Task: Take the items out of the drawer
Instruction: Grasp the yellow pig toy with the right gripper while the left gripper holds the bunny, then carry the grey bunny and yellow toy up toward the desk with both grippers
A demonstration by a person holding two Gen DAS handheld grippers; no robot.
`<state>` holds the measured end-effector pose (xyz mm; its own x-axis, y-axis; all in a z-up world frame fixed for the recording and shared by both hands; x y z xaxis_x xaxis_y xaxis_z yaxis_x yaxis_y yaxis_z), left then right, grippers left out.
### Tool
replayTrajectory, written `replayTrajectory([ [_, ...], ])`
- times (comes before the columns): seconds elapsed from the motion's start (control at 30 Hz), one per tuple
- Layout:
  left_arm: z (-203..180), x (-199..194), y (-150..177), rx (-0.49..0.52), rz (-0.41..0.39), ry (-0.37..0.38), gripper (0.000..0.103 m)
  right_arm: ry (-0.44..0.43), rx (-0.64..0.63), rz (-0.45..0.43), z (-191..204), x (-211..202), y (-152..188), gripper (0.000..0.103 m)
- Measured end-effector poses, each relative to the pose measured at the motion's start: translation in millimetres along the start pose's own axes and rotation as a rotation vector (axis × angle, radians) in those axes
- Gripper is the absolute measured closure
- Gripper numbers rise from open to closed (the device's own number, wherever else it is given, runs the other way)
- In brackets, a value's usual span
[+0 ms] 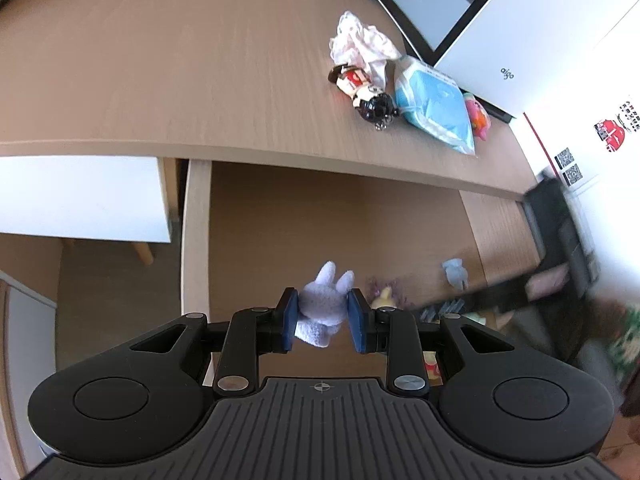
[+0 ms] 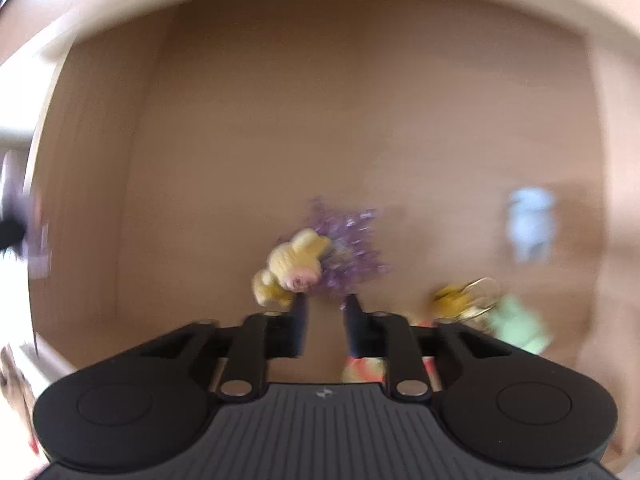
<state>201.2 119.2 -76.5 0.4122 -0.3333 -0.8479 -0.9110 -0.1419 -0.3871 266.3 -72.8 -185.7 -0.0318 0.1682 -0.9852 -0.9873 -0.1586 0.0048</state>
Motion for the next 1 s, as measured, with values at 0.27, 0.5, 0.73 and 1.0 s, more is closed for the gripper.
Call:
replayTrajectory([
  [0.27,-1,6,-2,-0.002,0.009,0.004,0.073,-0.004,0.007,-0.159,-30,-51,-8,0.051],
  [0.5,9,-6,-2,-0.012,-0.009,-0.040,0.073,0.012,-0.234,-0.161,33,-30,-17,0.043],
  [0.73,22,-19,7,-0.032,-0.009,-0.077,0.073,0.140,-0.509,-0.117,78,8,-10,0.051],
  [1.0,5,-9,11,0.042,0.022,-0.055,0.073,0.095,-0.424,-0.216,68,-40,-7,0.064],
])
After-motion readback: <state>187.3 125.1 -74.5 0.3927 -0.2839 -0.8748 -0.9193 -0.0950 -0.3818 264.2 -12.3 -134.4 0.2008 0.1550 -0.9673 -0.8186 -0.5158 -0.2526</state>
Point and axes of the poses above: each gripper's, at about its wrist camera, not at the fingertips, and x roughly the way its jaws point, z to its left, y to its underside, the point moved 7 cm from there along x, roughly the way its jaws point, and after that the axes turned 1 degree about z, right-handed, at the moved point
